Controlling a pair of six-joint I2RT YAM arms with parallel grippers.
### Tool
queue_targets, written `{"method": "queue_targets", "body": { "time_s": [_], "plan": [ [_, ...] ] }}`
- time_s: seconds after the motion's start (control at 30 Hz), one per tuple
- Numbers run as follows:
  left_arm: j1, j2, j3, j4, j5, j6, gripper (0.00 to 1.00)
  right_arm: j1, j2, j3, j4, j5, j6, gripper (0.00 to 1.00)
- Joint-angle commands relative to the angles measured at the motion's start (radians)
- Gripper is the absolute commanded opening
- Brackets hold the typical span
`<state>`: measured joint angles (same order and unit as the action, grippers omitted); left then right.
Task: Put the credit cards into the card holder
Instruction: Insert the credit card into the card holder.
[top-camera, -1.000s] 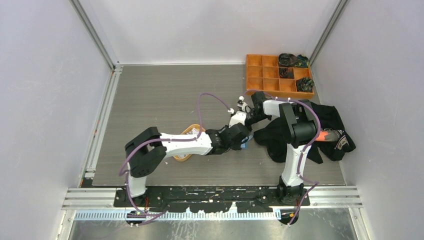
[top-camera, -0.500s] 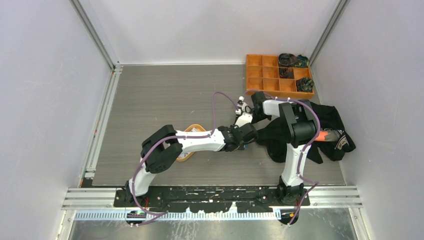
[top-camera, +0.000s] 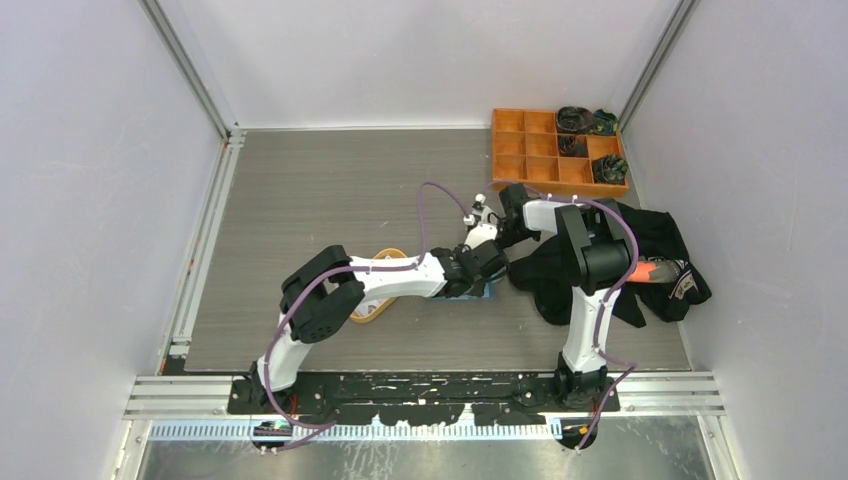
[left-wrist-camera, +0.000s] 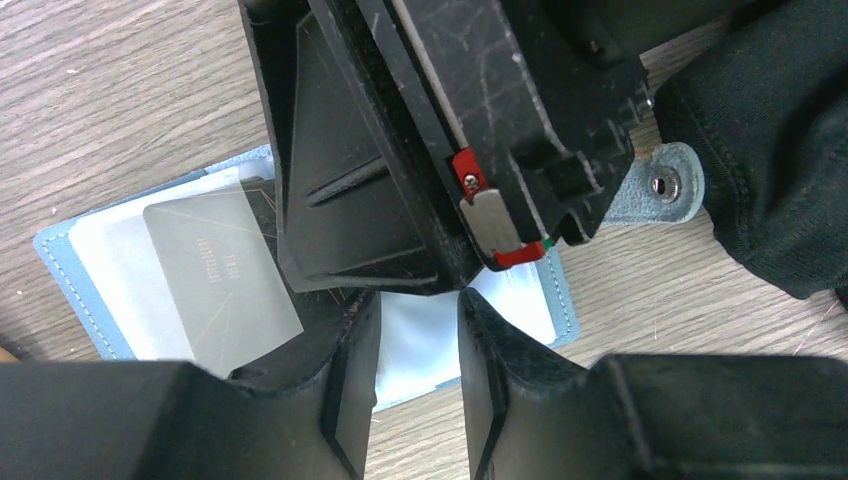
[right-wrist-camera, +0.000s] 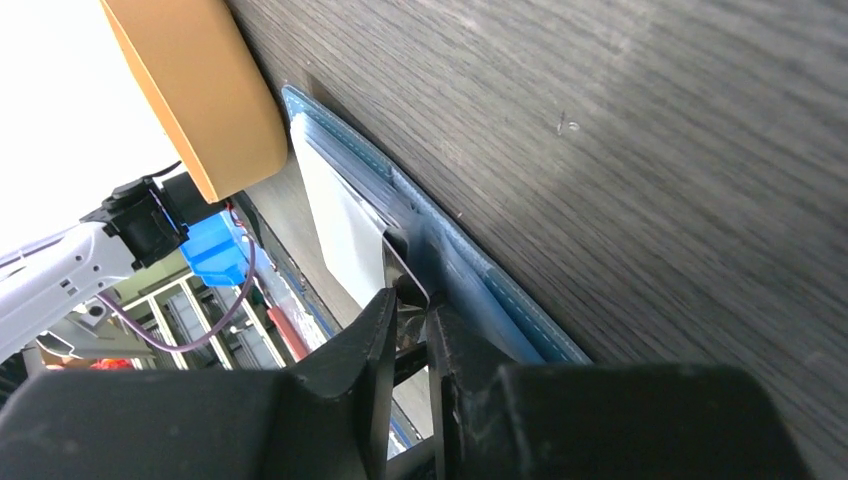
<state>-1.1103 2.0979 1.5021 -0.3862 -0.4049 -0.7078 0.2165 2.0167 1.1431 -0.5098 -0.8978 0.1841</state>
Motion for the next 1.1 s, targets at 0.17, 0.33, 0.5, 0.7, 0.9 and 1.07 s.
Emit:
{"method": "queue_targets", "body": {
  "time_s": [0.17, 0.33, 0.5, 0.7, 0.9, 1.07],
  "plan": [
    [0.028, -0.065, -0.045, 0.006, -0.02, -0.01, 0.37, 0.0, -0.031, 0.045, -0.042, 0.036, -0.055, 0.32],
    [0.041, -0.099, -0.082, 0.035, -0.023, -0.003, 0.37, 0.0, -0.068, 0.05, -0.055, 0.029, -0.078, 0.39],
    [0.052, -0.144, -0.121, 0.062, -0.022, 0.008, 0.37, -0.002, -0.1, 0.053, -0.07, 0.019, -0.109, 0.42],
    [0.053, -0.268, -0.265, 0.244, 0.113, 0.079, 0.37, -0.002, -0.136, 0.051, -0.074, 0.028, -0.139, 0.36],
    [0.062, -0.399, -0.409, 0.381, 0.162, 0.161, 0.41, -0.002, -0.141, 0.047, -0.069, 0.052, -0.145, 0.25],
    [0.148, -0.403, -0.428, 0.362, 0.205, 0.169, 0.4, 0.012, -0.125, 0.048, -0.059, 0.135, -0.123, 0.12]
  ]
}}
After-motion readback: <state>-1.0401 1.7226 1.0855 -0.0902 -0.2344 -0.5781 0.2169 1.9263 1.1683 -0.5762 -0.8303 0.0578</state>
